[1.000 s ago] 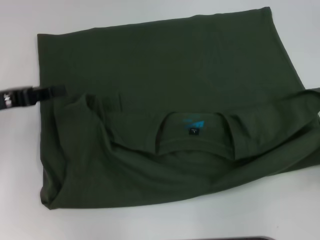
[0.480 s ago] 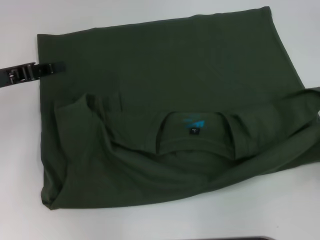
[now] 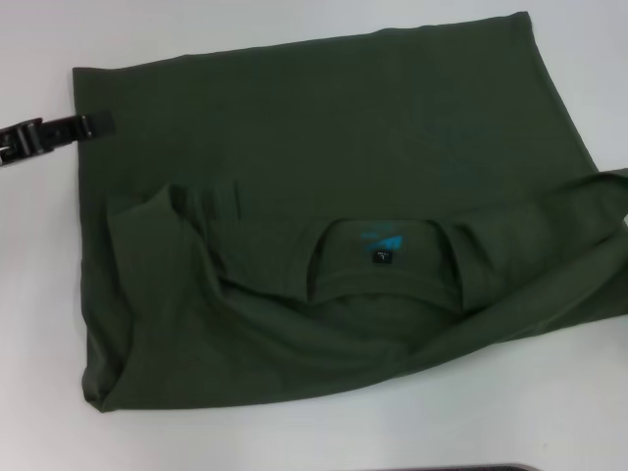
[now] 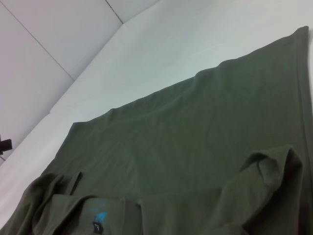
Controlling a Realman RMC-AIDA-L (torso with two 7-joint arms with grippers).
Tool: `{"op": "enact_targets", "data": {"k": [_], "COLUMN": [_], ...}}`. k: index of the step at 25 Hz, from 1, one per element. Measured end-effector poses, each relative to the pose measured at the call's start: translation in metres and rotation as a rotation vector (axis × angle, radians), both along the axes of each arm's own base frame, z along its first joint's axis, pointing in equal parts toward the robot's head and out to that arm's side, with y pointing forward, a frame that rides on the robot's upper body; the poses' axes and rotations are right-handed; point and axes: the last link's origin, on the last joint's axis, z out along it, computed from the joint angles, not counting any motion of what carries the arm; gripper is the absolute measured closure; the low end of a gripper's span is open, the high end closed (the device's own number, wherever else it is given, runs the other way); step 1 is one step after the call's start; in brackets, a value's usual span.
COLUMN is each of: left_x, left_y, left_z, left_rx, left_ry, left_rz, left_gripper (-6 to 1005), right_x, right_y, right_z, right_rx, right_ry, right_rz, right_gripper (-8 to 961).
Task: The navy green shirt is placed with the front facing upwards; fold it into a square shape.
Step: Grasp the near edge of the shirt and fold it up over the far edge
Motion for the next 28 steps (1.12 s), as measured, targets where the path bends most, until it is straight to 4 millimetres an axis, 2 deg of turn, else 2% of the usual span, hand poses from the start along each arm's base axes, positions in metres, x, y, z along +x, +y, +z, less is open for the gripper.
{"op": "enact_targets", "data": {"k": [7, 14, 18, 28], "left_x": [-0.006, -0.022, -0.03, -0.039], "left_y": [-0.027, -0.066, -0.085, -0.109], "left_z": [0.014, 0.03, 0.03, -0.004], "left_rx": [-0.151, -0.261, -0.295, -0.391], "left_ry": [-0.026, -0.054, -0.057, -0.026], "left_rz": [-0.007, 0.025, 0.048, 0.053], "left_gripper": [528, 242, 72, 47], "right_x": [-0.002, -0.002, -0.002, -0.003], "right_y": [0.002, 0.003, 0.003, 0.003], "right_z": [-0.001, -0.001, -0.001, -0.002], "right_rx": [-0.001, -0.002, -0.003, -0.01], "right_ry": [0.005, 0.005, 0.005, 0.008], "right_rz": [0.005, 0.008, 0.009, 0.012], "right_gripper": [910, 909, 909, 909]}}
